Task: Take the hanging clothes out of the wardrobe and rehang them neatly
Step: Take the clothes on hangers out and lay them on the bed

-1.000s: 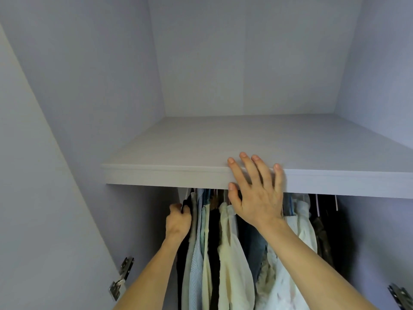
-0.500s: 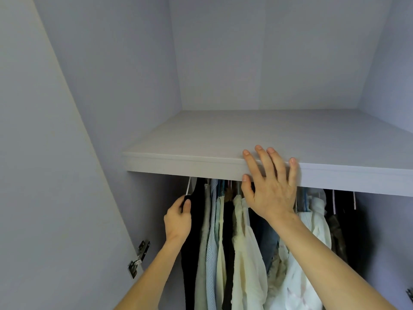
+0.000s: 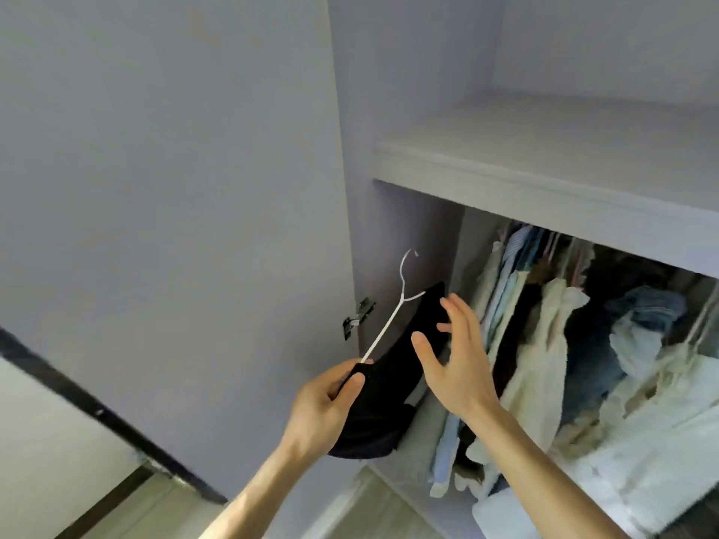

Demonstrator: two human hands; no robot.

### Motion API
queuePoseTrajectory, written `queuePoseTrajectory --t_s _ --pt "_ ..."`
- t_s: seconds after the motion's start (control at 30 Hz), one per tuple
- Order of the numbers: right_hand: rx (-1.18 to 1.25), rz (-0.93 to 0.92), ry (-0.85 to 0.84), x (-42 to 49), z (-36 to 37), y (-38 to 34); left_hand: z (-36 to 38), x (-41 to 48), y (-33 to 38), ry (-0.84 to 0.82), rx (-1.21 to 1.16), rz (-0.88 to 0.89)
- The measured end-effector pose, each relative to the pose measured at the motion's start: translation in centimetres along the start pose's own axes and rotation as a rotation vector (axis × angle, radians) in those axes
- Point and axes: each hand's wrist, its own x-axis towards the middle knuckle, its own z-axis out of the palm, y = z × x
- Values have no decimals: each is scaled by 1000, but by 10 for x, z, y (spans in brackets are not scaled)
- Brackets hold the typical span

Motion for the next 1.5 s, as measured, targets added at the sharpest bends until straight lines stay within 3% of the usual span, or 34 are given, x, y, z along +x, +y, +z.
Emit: queuePoseTrajectory --t_s 0.2,0.4,0.7,0.87,1.03,1.17,1.23,1.3,1.4,1.5 --pt "92 -131 -357 -35 65 -58 -55 -111 -19 52 61 -59" --pt "48 -352 -506 -114 111 -122 -84 -241 -54 280 -13 -187" --pt "181 -677 -765 -307 149 -216 -82 -459 -81 592 51 -391" --pt "259 -895 -954 -400 152 -274 -72 -544 -69 835 -37 -522" --pt "303 -1044 -1157 -470 154 -316 -65 -598 -55 1162 29 -646" --pt "401 -1186 -1416 -499 160 -337 -50 -632 -50 1378 37 -779" --pt "530 -1134 -1569 -504 173 -341 -41 -647 -51 1454 24 -856" --pt "608 -995 -1581 -506 193 -342 -33 -661 -51 1517 8 -922" --pt "512 -781 -1561 -505 234 -339 -21 -675 -48 1574 -1 -970" --pt "346 -653 -1722 -508 268 -329 -15 -682 -42 1671 -20 -972"
